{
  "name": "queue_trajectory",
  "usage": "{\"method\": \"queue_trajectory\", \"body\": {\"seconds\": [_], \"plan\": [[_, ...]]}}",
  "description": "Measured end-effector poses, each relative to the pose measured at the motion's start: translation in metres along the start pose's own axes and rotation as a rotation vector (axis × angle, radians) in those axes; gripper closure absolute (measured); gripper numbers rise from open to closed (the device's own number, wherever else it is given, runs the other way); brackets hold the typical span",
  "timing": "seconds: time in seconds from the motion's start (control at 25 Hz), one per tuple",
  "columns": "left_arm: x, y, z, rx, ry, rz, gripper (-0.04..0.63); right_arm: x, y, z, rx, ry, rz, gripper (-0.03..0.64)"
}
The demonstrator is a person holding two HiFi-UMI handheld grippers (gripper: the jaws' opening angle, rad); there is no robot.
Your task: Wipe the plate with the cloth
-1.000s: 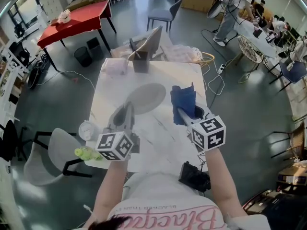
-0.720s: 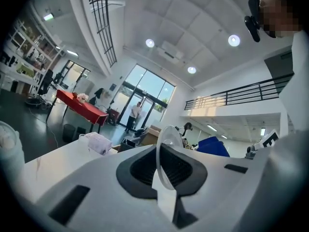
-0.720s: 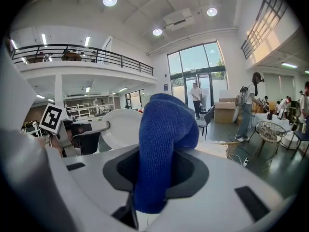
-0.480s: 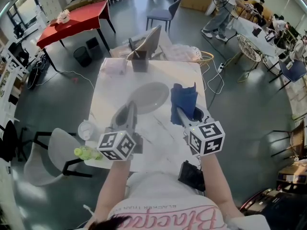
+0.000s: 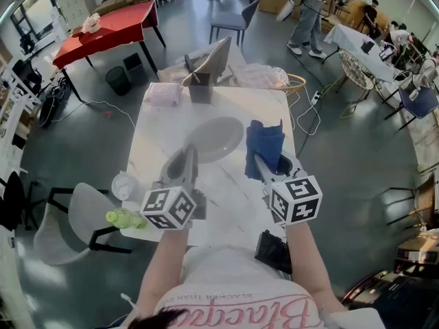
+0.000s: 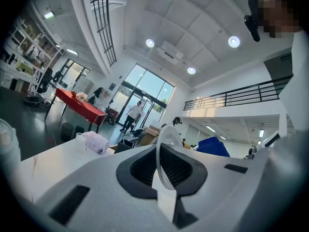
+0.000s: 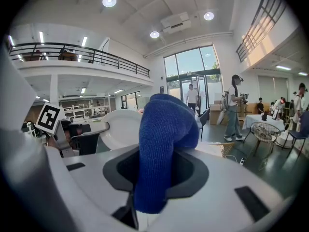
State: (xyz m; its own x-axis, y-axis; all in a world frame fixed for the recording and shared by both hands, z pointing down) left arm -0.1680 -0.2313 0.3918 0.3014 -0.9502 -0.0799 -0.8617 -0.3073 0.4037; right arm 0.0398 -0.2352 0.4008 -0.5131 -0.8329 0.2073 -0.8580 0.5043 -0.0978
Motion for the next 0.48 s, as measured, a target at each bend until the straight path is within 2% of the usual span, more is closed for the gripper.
{"method": "queue_trajectory", "body": {"seconds": [0.48], "plan": [[-0.0022,-0.0044,-0.0015,-0.022,0.005,0.010,0.577,-0.0038,0.0016,-0.0022,0.014,0.005,0.008,0.502]]}}
Point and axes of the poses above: the fingertips, and each gripper's own axes: x forward along the fingers, y to its left, z out of its top, the point moved 3 cm from there along -x, backward along the fingers, and after that the axes turned 7 degrees about -y, right-handed, at the moved point
